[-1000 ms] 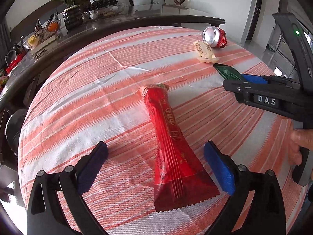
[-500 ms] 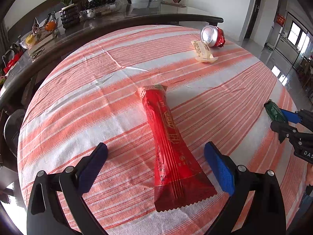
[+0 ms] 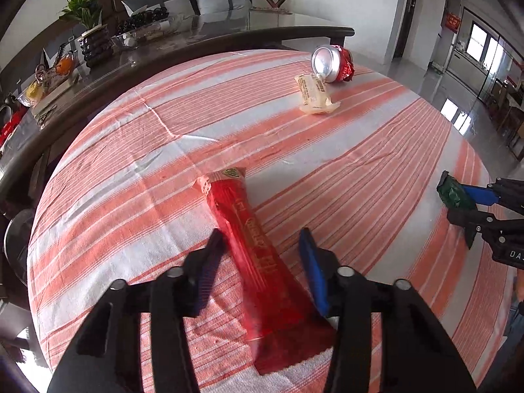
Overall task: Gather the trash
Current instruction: 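Carry the red wrapper and green packet over the wastebasket and open both tools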
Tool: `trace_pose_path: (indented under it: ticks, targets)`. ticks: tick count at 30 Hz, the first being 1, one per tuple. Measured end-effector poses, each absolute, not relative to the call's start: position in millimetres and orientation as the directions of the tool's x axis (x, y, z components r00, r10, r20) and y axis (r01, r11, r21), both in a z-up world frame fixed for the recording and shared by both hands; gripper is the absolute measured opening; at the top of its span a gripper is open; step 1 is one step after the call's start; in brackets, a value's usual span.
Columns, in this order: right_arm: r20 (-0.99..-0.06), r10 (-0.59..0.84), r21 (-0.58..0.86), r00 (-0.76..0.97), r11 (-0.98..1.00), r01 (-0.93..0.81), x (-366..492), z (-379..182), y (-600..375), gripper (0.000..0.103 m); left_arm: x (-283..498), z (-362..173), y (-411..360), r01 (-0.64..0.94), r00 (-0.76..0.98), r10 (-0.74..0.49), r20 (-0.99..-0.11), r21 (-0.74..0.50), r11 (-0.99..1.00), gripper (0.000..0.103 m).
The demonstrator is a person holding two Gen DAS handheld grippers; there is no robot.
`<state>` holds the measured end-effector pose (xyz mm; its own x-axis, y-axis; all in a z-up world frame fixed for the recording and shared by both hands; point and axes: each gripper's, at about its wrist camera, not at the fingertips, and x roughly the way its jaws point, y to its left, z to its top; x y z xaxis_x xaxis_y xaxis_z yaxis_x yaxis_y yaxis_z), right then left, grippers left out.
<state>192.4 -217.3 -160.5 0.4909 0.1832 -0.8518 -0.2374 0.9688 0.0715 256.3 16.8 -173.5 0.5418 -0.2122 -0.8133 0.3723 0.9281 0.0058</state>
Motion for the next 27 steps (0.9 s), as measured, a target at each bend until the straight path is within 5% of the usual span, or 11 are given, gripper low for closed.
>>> trace_pose_path:
  ticks: [1,2,18,27]
  targets:
    - [-0.85,0.189,0.082,0.491,0.969,-0.233,190.8,-159.5,-219.6,0.038,254.8,-172.1,16.8,0.378,0.54,-0.221,-0.812,0.0,0.926,0.017]
    - [-0.847,0.195,0.091,0.495,0.97,-0.227,188.5,-158.0,-222.3,0.038,252.5,-170.4,16.7,0.395,0.531,-0.253,-0.809,-0.028,0.918,0.016]
    - [-0.78,0.302,0.27,0.548,0.952,-0.14,141.2,-129.7,-287.0,0.038,187.6,-128.2,-78.8,0.591,0.484,-0.462,-0.743,-0.111,0.799,0.012]
    - [-0.761,0.242,0.327,0.603,0.944,0.034,91.2,-125.4,-393.6,0.038,156.1,-127.9,-185.6,0.722,0.325,-0.584,-0.744,-0.203,0.661,0.01]
